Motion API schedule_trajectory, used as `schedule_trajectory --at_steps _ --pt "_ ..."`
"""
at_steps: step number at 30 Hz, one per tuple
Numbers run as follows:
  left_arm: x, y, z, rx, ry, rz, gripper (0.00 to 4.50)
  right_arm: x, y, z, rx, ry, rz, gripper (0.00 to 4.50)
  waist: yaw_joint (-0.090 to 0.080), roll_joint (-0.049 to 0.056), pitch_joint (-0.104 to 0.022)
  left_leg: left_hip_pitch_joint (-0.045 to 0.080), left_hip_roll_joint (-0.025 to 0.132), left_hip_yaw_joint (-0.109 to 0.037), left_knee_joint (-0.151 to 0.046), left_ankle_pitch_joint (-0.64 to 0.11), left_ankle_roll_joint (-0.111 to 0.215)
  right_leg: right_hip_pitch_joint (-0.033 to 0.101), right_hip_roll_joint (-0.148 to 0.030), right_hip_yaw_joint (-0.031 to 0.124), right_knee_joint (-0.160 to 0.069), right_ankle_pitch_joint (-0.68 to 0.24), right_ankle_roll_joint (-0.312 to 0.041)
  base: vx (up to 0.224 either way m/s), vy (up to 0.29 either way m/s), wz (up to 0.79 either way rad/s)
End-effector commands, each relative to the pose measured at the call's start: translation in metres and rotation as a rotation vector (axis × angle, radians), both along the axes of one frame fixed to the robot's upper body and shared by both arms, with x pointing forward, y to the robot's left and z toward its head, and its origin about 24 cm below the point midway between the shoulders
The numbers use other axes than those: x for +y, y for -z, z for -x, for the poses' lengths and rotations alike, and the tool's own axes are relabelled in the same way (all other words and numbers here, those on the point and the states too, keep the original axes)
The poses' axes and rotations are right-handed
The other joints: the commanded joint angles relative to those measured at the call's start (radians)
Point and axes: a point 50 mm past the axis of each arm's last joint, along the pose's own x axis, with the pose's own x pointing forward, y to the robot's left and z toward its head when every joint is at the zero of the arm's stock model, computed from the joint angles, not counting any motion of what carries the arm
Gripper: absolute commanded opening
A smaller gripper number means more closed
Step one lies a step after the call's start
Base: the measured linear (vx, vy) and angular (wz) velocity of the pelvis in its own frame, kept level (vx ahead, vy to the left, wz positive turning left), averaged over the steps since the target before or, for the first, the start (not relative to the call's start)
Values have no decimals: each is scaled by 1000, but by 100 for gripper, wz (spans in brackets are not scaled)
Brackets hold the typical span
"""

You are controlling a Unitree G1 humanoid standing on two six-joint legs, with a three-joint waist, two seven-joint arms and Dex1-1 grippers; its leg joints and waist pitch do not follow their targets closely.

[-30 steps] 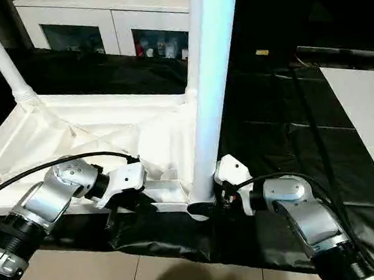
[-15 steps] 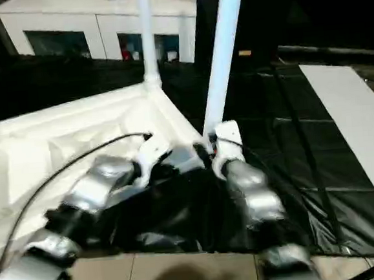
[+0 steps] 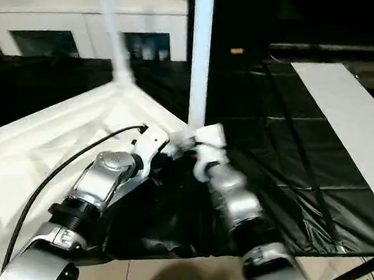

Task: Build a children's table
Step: Rotate leg to tighten

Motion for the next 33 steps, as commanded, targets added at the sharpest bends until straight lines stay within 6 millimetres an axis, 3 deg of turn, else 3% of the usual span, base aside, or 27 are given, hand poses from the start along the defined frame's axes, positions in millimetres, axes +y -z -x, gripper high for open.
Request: schedule_trajectory --at_steps 1,2,4,6,10,14,15,16,18,20,23,27,33 --pt "11 5 1 6 21 -41 0 -17 -13 -2 -64 -16 27 410 7 -4 -57 -9 17 3 -68 -108 77 62 -52 47 -52 -175 -198 0 0 0" --pt "11 5 1 6 21 -42 0 -17 -13 -2 -64 -16 27 425 10 -4 -58 -9 18 3 -68 -97 79 63 -53 48 -50 -163 -200 0 0 0" --pt "15 4 4 17 87 -53 0 -42 -22 0 -91 -61 64 436 12 -5 -56 -6 18 3 -69 -104 82 63 -53 47 -52 -175 -200 0 0 0" --pt "18 5 6 26 132 -62 0 -55 -25 5 -83 -119 89 444 15 -4 -54 -6 18 4 -68 -116 88 64 -53 49 -54 -187 -198 0 0 0" --pt "23 6 9 40 171 -83 0 -66 -26 15 -53 -238 124 444 17 -7 -52 -8 20 4 -68 -148 89 64 -54 48 -59 -237 -186 0 0 0" --pt "31 10 22 106 348 -85 0 -84 -30 36 -25 -421 158 444 23 -1 -51 -6 25 1 -71 -173 86 61 -56 48 -65 -272 -180 0 0 0" --pt "31 10 22 106 348 -85 0 -84 -30 36 -25 -421 158 444 23 -1 -51 -6 25 1 -71 -173 86 61 -56 48 -65 -272 -180 0 0 0" --pt "33 10 37 125 561 -101 0 -85 -31 41 -16 -470 154 444 25 1 -50 -4 25 -2 -74 -187 83 59 -56 47 -68 -283 -183 0 0 0" --pt "42 13 48 199 659 -143 0 -84 -32 46 -10 -524 151 444 23 5 -48 0 29 0 -77 -203 70 54 -55 51 -65 -287 -185 0 0 0" --pt "49 14 53 235 686 -167 0 -82 -34 51 -2 -573 149 444 30 9 -44 10 31 5 -79 -231 60 45 -52 52 -69 -304 -188 0 0 0" --pt "50 12 54 235 696 -163 0 -82 -35 54 4 -602 153 444 41 10 -43 16 32 6 -81 -254 37 44 -53 53 -69 -328 -183 0 0 0" --pt "55 6 50 196 687 -166 0 -78 -34 61 32 -684 160 444 45 6 -43 5 29 3 -83 -249 34 52 -56 53 -67 -344 -160 0 0 0" --pt "54 4 50 196 691 -164 0 -75 -28 63 59 -720 195 444 48 4 -47 4 28 4 -79 -199 35 53 -57 54 -64 -318 -160 0 0 0"
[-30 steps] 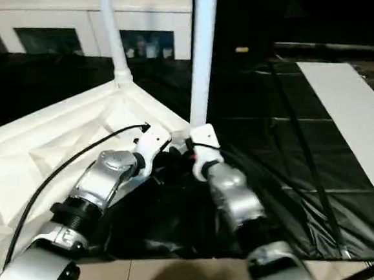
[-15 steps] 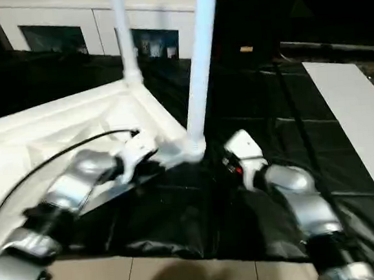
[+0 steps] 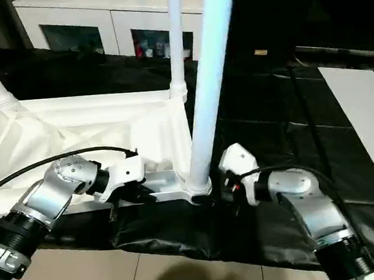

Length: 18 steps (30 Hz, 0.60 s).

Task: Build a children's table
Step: Rotate leg to tighten

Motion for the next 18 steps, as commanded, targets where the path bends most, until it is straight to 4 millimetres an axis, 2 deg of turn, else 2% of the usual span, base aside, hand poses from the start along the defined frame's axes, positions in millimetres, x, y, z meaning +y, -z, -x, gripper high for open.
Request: schedule_trajectory --at_steps 1,4,7,10,12,15,16,18 --pt "-1 11 7 44 36 -52 0 -1 1 -1 -1 -5 25 417 -5 -1 -51 0 27 -2 -77 -189 35 49 -54 51 -61 -294 -173 0 0 0" --pt "-1 11 7 43 38 -51 0 0 1 -4 -2 3 23 409 -7 -1 -52 0 27 -2 -77 -193 33 51 -54 50 -59 -286 -177 0 0 0" --pt "-2 11 7 44 39 -50 0 4 1 -8 -5 10 12 365 -6 -2 -53 1 26 -1 -74 -185 36 50 -55 50 -60 -284 -180 0 0 0" --pt "-2 11 8 46 39 -49 0 7 1 -10 -6 11 7 354 -5 -1 -53 0 27 -1 -74 -173 36 51 -54 50 -57 -269 -182 0 0 0" --pt "-2 11 8 46 38 -50 0 7 2 -10 -4 8 6 319 -5 -2 -54 0 27 -1 -74 -167 37 52 -54 50 -55 -257 -185 0 0 0" --pt "-2 12 8 47 37 -53 0 7 3 -10 -1 4 12 312 -5 -3 -54 0 26 -1 -73 -170 38 52 -55 51 -56 -266 -183 0 0 0" --pt "-1 12 8 48 38 -53 0 7 4 -9 0 2 15 284 -5 -3 -54 -1 26 0 -73 -169 38 52 -54 51 -56 -267 -182 0 0 0" --pt "-1 12 8 48 38 -55 0 7 5 -9 2 3 17 276 -5 -3 -54 -1 25 -1 -73 -165 39 53 -54 50 -56 -266 -181 0 0 0"
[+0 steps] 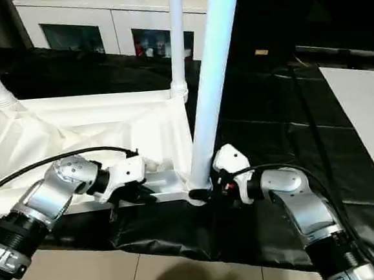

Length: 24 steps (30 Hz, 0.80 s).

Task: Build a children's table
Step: Rotate leg to tighten

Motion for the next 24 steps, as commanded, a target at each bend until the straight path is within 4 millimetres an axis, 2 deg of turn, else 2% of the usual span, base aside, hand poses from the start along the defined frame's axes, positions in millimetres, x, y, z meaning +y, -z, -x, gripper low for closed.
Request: schedule_trajectory --at_steps 1,5,6,7,9,10,12,13,14,15,17,19,22,24 --pt "0 12 8 46 33 -55 0 0 0 -2 -3 -4 15 272 -5 -2 -54 0 26 -1 -74 -163 40 53 -54 50 -55 -265 -179 0 0 0" --pt "0 13 7 43 21 -57 0 0 2 -3 -1 27 7 261 -6 0 -54 0 26 -1 -74 -164 39 52 -53 50 -55 -260 -181 0 0 0" --pt "-1 13 4 25 -19 -52 0 0 5 -7 2 93 -20 261 -7 -1 -54 0 25 -1 -74 -168 38 53 -52 50 -55 -262 -182 0 0 0" --pt "-1 14 2 18 -35 -50 0 0 6 -9 4 119 -30 261 -8 -1 -52 2 24 0 -75 -180 34 50 -53 50 -59 -281 -180 0 0 0" --pt "-9 13 -8 -9 -176 24 0 2 12 -17 11 268 -75 261 -11 -1 -50 3 21 -2 -76 -218 15 48 -54 46 -68 -367 -160 0 0 0" --pt "-10 13 -8 -10 -184 30 0 2 13 -18 11 275 -77 261 -13 -1 -49 4 21 -1 -76 -226 12 46 -54 46 -72 -387 -154 0 0 0" --pt "-21 12 -18 -25 -327 104 0 9 18 -26 10 425 -115 261 -15 -5 -48 4 19 -3 -77 -245 7 45 -54 44 -78 -439 -130 0 0 0" --pt "-26 14 -23 -34 -414 125 0 13 20 -31 2 530 -131 261 -20 -2 -45 6 17 -3 -76 -259 -3 38 -54 43 -84 -481 -120 0 0 0" --pt "-29 15 -25 -39 -468 134 0 15 22 -34 -2 597 -139 260 -25 -4 -49 4 15 -7 -76 -255 -12 40 -55 39 -85 -503 -108 0 0 0" --pt "-37 18 -30 -39 -565 148 0 21 26 -39 9 746 -156 260 -27 -6 -50 2 14 -8 -76 -250 -11 43 -55 38 -87 -506 -100 0 0 0" --pt "-45 20 -32 -41 -638 160 0 26 30 -42 31 865 -167 260 -36 -4 -51 -1 15 -7 -76 -235 -6 38 -54 40 -87 -476 -106 0 0 0" --pt "-56 20 -35 -61 -687 176 0 37 36 -43 53 938 -169 260 -36 -5 -52 3 12 -7 -74 -236 5 37 -52 39 -89 -472 -94 0 0 0" --pt "-68 20 -35 -75 -704 192 0 55 40 -43 52 915 -132 260 -35 -4 -53 -3 10 -4 -74 -221 20 39 -51 40 -89 -452 -84 0 0 0" --pt "-76 20 -34 -84 -685 190 0 72 40 -41 68 835 -162 260 -36 -3 -54 -7 9 -5 -75 -209 28 43 -51 40 -85 -434 -84 0 0 0"
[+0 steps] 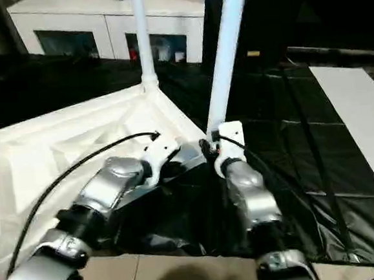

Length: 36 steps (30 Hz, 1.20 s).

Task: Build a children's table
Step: Rotate leg to tighten

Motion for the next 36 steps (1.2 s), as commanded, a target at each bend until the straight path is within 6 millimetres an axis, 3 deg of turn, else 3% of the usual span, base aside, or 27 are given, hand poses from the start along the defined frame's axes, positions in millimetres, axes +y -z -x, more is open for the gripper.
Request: schedule_trajectory --at_steps 1,2,5,8,10,13,19,22,23,24,25,27,28,29,31,36 --pt "-3 4 -3 -36 -92 -6 0 42 15 14 64 -186 -54 260 -1 -10 -48 -6 13 -3 -79 -206 32 41 -50 40 -84 -424 -88 0 0 0" --pt "-4 4 -3 -37 -82 -10 0 45 13 14 50 -209 -63 309 -2 -9 -49 -7 14 -4 -79 -201 33 43 -50 40 -81 -403 -92 0 0 0" --pt "-4 4 -3 -35 -83 -15 0 46 7 12 17 -202 -59 325 -6 -8 -46 -8 14 -4 -81 -226 36 42 -49 40 -82 -410 -100 0 0 0" --pt "7 6 -3 -39 -66 -47 0 26 0 7 -28 -143 -9 365 -22 -8 -48 -12 14 -9 -83 -241 32 45 -50 38 -84 -439 -91 0 0 0" --pt "9 6 -3 -39 -62 -52 0 22 -2 6 -36 -139 3 366 -22 -10 -47 -8 13 -5 -81 -238 36 40 -49 40 -86 -428 -97 0 0 0" --pt "17 4 -3 -60 -11 -69 0 -1 -7 6 -65 -132 84 405 -15 -11 -48 -10 16 -4 -81 -200 42 45 -49 42 -80 -375 -110 0 0 0" --pt "29 3 0 -40 71 -108 0 -44 -12 18 -52 -228 207 405 -4 -13 -47 -10 18 -1 -79 -166 60 50 -49 44 -71 -303 -142 0 0 0" --pt "30 3 4 -41 154 -107 0 -50 -14 22 -50 -296 198 405 -5 -14 -48 -12 19 -1 -77 -168 65 53 -49 45 -67 -284 -155 0 0 0" --pt "35 3 11 -24 272 -118 0 -54 -17 36 -36 -486 168 405 -4 -5 -48 -9 20 -1 -77 -177 72 53 -50 45 -68 -276 -164 0 0 0" --pt "35 3 11 -22 277 -119 0 -54 -17 36 -35 -495 167 405 -2 -9 -48 -8 21 -2 -76 -184 81 55 -49 44 -69 -271 -164 0 0 0" --pt "38 4 17 -11 372 -123 0 -55 -18 46 -19 -614 160 405 -3 -9 -48 -10 23 0 -75 -168 88 54 -51 48 -64 -240 -179 0 0 0" --pt "47 5 29 39 526 -148 0 -55 -21 63 13 -794 132 405 4 -2 -49 -8 27 -2 -74 -171 99 56 -52 47 -61 -220 -192 0 0 0" --pt "50 5 32 53 558 -158 0 -55 -22 66 21 -824 119 405 7 -4 -46 -6 32 -1 -77 -175 106 55 -52 50 -59 -201 -197 0 0 0" --pt "52 4 33 67 577 -158 0 -54 -23 67 21 -840 117 405 9 -2 -46 1 32 1 -78 -180 103 49 -52 50 -59 -198 -212 0 0 0" --pt "54 2 35 79 593 -146 0 -54 -24 67 20 -866 120 405 11 -3 -44 -2 31 0 -80 -182 86 51 -53 49 -57 -223 -217 0 0 0" --pt "61 -1 37 82 611 -160 0 -51 -24 62 15 -891 180 405 18 -7 -44 2 31 0 -82 -200 46 49 -55 50 -59 -280 -194 0 0 0"
